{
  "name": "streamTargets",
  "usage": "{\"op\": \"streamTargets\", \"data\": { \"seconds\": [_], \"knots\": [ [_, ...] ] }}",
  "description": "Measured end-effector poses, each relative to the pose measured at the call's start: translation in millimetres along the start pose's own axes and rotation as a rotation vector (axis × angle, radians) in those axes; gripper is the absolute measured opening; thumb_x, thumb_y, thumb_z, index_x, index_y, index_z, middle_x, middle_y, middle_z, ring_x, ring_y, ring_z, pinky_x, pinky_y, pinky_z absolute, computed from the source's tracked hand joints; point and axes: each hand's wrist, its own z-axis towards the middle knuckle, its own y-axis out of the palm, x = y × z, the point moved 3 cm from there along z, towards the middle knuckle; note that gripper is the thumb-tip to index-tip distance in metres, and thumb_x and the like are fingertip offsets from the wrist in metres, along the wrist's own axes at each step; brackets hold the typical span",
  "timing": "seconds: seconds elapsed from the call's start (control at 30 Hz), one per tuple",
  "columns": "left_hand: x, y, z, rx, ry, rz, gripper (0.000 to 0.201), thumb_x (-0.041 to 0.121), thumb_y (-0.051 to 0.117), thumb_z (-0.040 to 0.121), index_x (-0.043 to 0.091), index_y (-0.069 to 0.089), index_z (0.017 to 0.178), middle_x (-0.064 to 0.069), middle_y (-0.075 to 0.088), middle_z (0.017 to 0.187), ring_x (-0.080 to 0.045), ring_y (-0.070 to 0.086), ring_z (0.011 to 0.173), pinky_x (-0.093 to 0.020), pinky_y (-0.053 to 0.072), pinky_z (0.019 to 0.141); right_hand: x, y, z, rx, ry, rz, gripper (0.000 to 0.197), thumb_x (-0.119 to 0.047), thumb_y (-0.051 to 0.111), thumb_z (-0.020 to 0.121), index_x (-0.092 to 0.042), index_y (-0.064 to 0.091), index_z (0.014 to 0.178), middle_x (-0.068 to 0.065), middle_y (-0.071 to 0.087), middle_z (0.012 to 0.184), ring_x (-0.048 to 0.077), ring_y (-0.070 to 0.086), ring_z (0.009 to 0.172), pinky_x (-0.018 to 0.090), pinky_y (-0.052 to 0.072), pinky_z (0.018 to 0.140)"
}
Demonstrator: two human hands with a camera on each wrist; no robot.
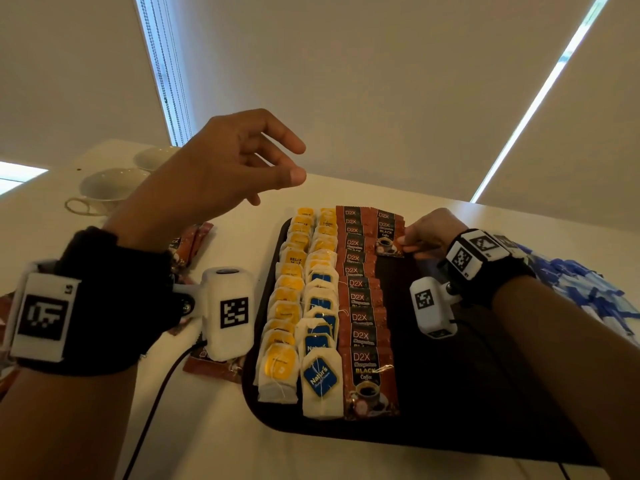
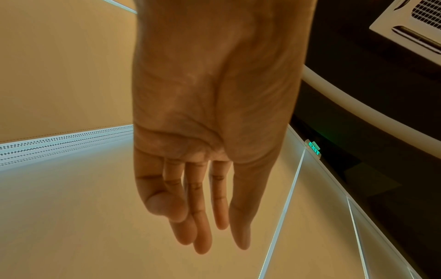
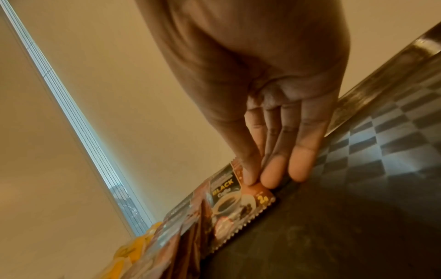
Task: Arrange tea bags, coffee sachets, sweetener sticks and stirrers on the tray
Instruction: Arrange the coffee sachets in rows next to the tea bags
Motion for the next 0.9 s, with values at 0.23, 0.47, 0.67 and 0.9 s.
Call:
{"op": "streamTargets", "data": {
  "seconds": [0.23, 0.47, 0.67, 0.9],
  "knots": [
    [1.1, 6.1, 0.2, -0.034, 0.012, 0.008, 0.054, 0.043, 0.064, 0.065, 0.017, 0.061, 0.112, 0.003, 0.068, 0.088, -0.004, 0.062, 0.068, -0.015, 0.052, 0.055, 5.7, 1.9, -3.1, -0.091, 0.014, -0.031, 0.009, 0.004, 0.061, 0.085, -0.001, 0.054, 0.082, 0.008, 0.064, 0.076, 0.015, 0.061, 0.068, 0.03, 0.051, 0.075],
    [3.1, 19.9, 0.4, -0.096, 0.012, 0.026, 0.05, 0.042, 0.064, 0.066, 0.017, 0.061, 0.109, -0.001, 0.068, 0.09, -0.011, 0.064, 0.074, -0.017, 0.052, 0.054, 3.0, 0.7, -12.3, -0.02, -0.055, -0.061, 0.008, -0.003, 0.069, 0.081, -0.001, 0.061, 0.082, 0.01, 0.067, 0.087, 0.016, 0.061, 0.073, 0.029, 0.052, 0.069],
    [1.2, 26.2, 2.0, -0.101, 0.033, 0.07, 0.028, 0.024, 0.069, 0.079, 0.015, 0.063, 0.105, 0.001, 0.068, 0.086, -0.005, 0.062, 0.07, -0.018, 0.052, 0.055, -9.2, -14.8, -49.9, 0.138, -0.34, -0.03, 0.033, -0.023, 0.073, 0.08, -0.012, 0.058, 0.107, 0.004, 0.062, 0.093, 0.016, 0.061, 0.086, 0.027, 0.051, 0.062],
    [8.9, 21.7, -0.7, -0.03, 0.056, 0.092, 0.02, 0.021, 0.068, 0.081, 0.016, 0.065, 0.1, -0.002, 0.068, 0.082, -0.007, 0.065, 0.071, -0.016, 0.053, 0.055, -18.8, -14.3, -143.4, -0.214, -0.667, 0.15, 0.02, -0.025, 0.067, 0.083, -0.016, 0.065, 0.1, 0.006, 0.07, 0.088, 0.013, 0.068, 0.078, 0.022, 0.055, 0.066]
  ]
}}
